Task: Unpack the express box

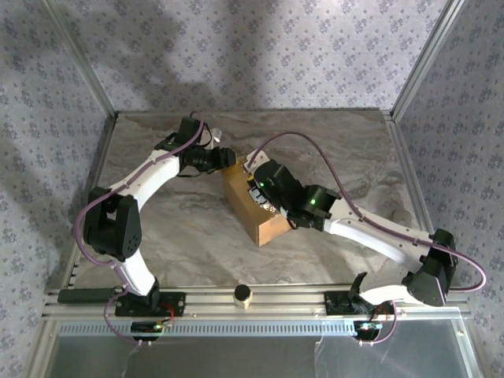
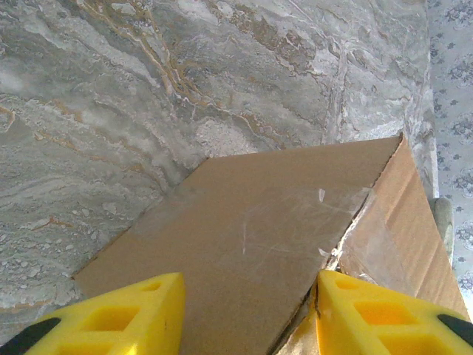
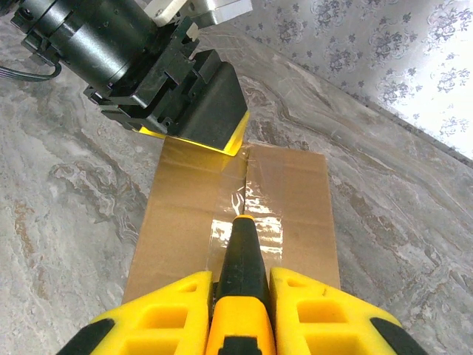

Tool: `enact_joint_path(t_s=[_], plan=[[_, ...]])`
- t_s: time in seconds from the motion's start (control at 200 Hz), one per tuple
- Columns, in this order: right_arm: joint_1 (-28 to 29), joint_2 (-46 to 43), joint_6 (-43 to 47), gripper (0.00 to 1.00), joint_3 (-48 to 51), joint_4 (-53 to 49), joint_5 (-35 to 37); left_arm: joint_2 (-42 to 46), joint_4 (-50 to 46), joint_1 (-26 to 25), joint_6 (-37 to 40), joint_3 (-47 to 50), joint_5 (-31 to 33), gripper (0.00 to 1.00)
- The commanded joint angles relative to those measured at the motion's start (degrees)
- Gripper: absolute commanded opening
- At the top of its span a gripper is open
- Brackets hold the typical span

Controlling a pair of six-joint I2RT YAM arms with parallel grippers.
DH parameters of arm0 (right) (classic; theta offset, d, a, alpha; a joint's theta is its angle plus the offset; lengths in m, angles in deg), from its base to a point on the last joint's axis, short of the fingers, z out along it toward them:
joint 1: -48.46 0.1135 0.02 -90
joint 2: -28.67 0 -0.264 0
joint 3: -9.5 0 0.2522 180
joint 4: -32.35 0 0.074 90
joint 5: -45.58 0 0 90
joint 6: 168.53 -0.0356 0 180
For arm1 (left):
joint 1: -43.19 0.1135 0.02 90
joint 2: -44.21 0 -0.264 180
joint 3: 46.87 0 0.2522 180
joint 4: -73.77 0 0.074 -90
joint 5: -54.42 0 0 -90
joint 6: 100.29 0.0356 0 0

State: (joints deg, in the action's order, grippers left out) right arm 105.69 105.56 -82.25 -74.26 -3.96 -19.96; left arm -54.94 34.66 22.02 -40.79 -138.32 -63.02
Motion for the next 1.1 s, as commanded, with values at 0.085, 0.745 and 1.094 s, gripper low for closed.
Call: enact_joint_path(t_s=[0.085,0.745,1.094], plan=[[1.66,-2.55,-3.13,0.0,0.18,-6.39,-2.96,-3.0,-3.75,0.45,-0.26,2.25,11.27,0.46],[1.54,0.1,-11.53,0.0,-4.17,-17.54,-5.02,-2.73,-3.57,0.33,-1.89,3.52,12.65,0.44],[4.42,-0.24,-11.13,0.0,-5.45,-21.66,-1.55,-2.45,-4.4,0.26,-1.4,3.07,14.51,0.44]])
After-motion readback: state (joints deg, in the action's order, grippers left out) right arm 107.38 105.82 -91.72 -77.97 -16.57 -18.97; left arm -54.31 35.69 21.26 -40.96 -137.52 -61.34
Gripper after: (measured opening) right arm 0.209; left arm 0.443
